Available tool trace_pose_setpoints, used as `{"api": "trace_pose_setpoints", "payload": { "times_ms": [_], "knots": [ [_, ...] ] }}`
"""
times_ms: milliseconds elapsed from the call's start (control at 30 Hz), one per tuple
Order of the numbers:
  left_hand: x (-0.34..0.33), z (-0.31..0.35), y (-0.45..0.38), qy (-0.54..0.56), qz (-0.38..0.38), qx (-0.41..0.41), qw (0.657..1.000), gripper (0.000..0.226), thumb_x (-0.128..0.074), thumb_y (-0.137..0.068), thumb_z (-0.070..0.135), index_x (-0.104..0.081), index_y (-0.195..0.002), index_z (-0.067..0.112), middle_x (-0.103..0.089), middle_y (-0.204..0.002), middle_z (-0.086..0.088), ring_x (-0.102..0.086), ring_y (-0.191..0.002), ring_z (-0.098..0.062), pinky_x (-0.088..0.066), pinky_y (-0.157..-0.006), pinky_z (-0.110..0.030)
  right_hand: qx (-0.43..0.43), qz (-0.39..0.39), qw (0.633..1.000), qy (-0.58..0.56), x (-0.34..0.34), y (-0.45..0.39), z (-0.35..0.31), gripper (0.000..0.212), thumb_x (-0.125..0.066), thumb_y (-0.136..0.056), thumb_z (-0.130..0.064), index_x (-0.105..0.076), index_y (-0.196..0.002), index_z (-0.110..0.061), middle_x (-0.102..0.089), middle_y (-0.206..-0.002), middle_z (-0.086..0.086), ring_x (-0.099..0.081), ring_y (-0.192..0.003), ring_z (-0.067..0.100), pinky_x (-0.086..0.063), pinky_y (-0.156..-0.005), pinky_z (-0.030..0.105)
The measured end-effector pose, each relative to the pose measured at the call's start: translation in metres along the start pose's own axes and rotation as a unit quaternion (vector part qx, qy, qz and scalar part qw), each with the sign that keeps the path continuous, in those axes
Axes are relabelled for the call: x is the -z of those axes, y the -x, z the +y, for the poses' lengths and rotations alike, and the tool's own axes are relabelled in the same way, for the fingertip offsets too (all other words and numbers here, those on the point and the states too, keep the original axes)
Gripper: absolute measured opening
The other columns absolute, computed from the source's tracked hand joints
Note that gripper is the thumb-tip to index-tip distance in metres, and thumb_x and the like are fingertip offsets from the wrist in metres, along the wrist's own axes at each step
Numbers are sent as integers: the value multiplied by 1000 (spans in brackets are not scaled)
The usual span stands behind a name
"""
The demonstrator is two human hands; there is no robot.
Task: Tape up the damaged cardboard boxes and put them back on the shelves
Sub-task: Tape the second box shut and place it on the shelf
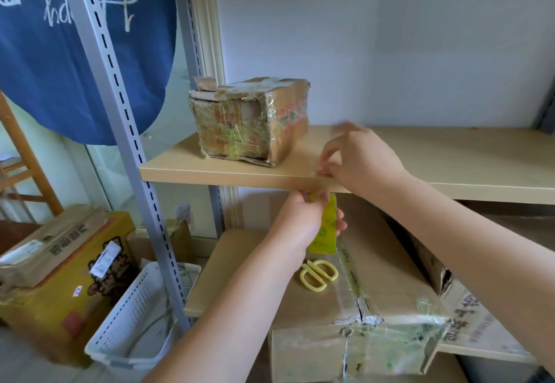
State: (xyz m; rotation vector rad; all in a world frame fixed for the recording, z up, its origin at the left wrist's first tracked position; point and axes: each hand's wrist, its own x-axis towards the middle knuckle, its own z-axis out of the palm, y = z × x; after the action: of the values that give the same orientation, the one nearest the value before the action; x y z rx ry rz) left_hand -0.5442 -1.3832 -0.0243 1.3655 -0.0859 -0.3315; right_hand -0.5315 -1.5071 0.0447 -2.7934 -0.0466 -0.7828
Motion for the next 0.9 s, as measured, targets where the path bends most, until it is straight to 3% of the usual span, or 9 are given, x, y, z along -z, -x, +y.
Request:
{"api": "trace_pose_setpoints", "payload": {
  "times_ms": [67,133,333,467,533,633,733,800,900],
  "knots": [
    [1,-2,-3,-29,-4,-16,999,21,-49,-105,24,-52,-118,8,-69,-61,-1,-67,-53,-19,-55,-65,-32,-28,-11,996,84,4,-10,14,83,-79,-69,-59,-48,-137,-23,-28,-153,0,-46,-126,31,-49,-91,43],
    [2,-3,-4,-41,-9,-26,999,21,-48,-105,26,-51,-119,11,-71,-65,-1,-69,-57,-20,-55,-64,-31,-47,-26,997,53,4,-16,20,102,-76,-64,-69,-36,-147,-23,-24,-154,1,-44,-130,31,-47,-98,45],
    [9,-12,-7,-51,6,-74,996,33,-56,-101,33,-53,-128,14,-73,-100,-4,-71,-81,-17,-58,-79,-32,-98,-51,990,-86,-27,-15,11,69,-68,-83,-53,-47,-143,-28,-39,-150,-4,-46,-132,22,-42,-104,36],
    [36,-32,9,-252,43,-144,956,69,-47,-92,67,-35,-149,29,-52,-134,10,-53,-110,1,-37,-80,-10,-2,181,983,-24,-25,17,-3,33,-54,-90,-11,-63,-121,-16,-57,-127,2,-51,-113,25,-47,-83,35],
    [60,-56,24,-411,90,-266,867,67,-37,-95,67,-36,-149,27,-44,-138,10,-49,-105,10,-34,-80,-4,160,261,952,-26,-32,67,-3,18,-49,-91,-8,-65,-101,-10,-62,-101,6,-51,-91,27,-43,-70,36],
    [79,-101,34,-581,50,-357,730,60,-36,-99,54,-43,-148,19,-41,-144,7,-46,-113,5,-40,-101,-17,320,163,932,49,-65,147,22,15,-51,-91,-10,-66,-91,-9,-60,-82,5,-53,-71,28,-41,-60,38],
    [74,-133,26,-669,-41,-293,682,71,-24,-99,60,-28,-156,19,-19,-164,2,-21,-149,-15,-23,-122,-34,247,-56,965,68,-102,183,51,30,-56,-94,-24,-69,-119,-12,-68,-119,4,-64,-107,27,-51,-84,40],
    [73,-142,17,-697,-65,-250,669,78,-16,-96,68,-16,-159,23,-2,-168,1,-1,-153,-15,-10,-125,-38,171,-176,968,47,-115,188,63,57,-36,-102,-50,-39,-151,-21,-36,-157,-3,-34,-145,16,-31,-116,36],
    [80,-147,7,-739,-100,-242,621,90,-11,-88,81,-6,-160,26,6,-167,-1,3,-154,-15,-5,-125,-43,162,-231,958,58,-127,187,77,86,-12,-89,-79,-1,-158,-28,2,-164,-10,3,-151,8,0,-123,26]
  ]
}}
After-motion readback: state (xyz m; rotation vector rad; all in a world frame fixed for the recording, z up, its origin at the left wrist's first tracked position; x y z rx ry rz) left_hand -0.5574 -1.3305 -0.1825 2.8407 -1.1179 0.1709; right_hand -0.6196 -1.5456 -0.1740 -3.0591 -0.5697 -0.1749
